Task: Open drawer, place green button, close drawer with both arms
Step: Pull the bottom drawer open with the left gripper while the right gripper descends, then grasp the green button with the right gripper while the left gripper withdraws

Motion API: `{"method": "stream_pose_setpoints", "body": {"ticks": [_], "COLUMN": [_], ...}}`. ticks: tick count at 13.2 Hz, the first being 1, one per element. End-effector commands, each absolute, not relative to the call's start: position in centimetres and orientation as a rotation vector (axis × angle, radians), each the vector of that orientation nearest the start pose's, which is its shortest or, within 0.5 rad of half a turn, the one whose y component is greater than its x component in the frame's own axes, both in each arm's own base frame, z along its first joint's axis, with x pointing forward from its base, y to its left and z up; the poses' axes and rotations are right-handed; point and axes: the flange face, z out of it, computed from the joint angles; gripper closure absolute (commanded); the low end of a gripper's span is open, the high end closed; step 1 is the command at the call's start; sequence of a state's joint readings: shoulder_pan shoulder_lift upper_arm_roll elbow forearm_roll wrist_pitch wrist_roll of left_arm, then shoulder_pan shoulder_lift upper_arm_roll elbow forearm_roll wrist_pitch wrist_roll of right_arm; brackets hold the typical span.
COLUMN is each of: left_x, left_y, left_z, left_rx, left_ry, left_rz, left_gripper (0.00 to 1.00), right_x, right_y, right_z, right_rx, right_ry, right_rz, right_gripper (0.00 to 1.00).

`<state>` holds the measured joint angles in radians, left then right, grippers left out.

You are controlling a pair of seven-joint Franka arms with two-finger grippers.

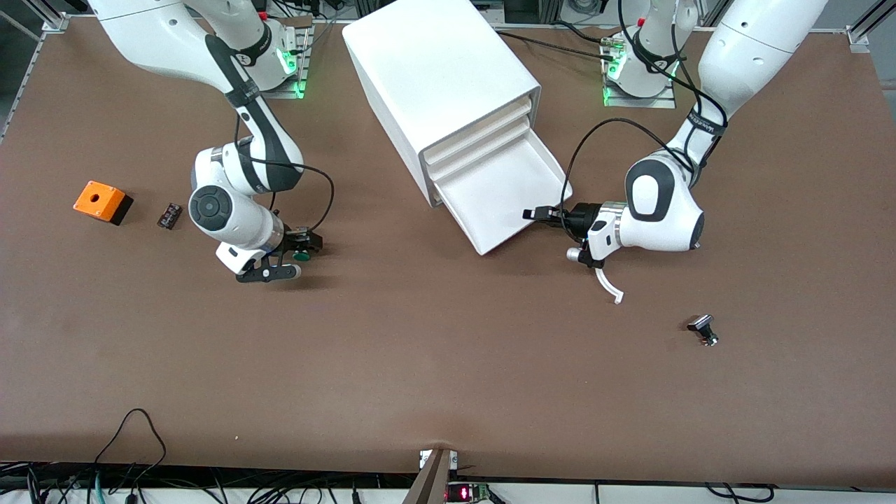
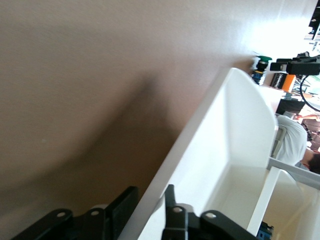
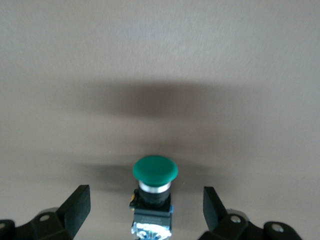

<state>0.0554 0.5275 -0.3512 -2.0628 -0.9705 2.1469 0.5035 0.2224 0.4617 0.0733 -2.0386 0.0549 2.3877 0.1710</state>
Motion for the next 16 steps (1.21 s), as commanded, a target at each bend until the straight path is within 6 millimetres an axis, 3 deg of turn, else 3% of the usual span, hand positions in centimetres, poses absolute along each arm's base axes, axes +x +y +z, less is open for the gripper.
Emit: {"method": "stream_pose_setpoints", "body": {"ticks": [1,6,9,13,15,16], "left_x": [52.9,53.5,54.3,56.4,57.0,57.5], "left_y": [-18.4,-17.3,-16.9,-9.0,-7.3,-7.0], "left_z": [18.4,20.3,24.1,30.2,32.2,34.3], "left_rx": [2.260,2.267,2.287,2.319,2.421,2.479], "left_ry": [-0.034,-0.034,-0.064,0.038,-0.060,-0.137], "left_rz": [-0.369,-0.334,-0.253,-0.055,-0.003,0.040], "left_gripper": [0.00,0.00,0.00,0.00,0.00,0.00], "right_x": [54.3,52.2,51.3,50.5,50.4,50.4], "right_y": [16.9,16.3,16.0,15.7,15.7,15.7], "right_z": [20.1,20.3,20.3,19.2,19.0,19.0], "right_rx": [-3.087,-3.090,-3.093,-3.094,-3.094,-3.094], "right_ry": [-0.076,-0.081,-0.082,-0.079,-0.081,-0.083], "right_rz": [0.205,0.161,0.172,0.163,0.165,0.167], "right_gripper": [0.00,0.00,0.00,0.05,0.11,0.21]}}
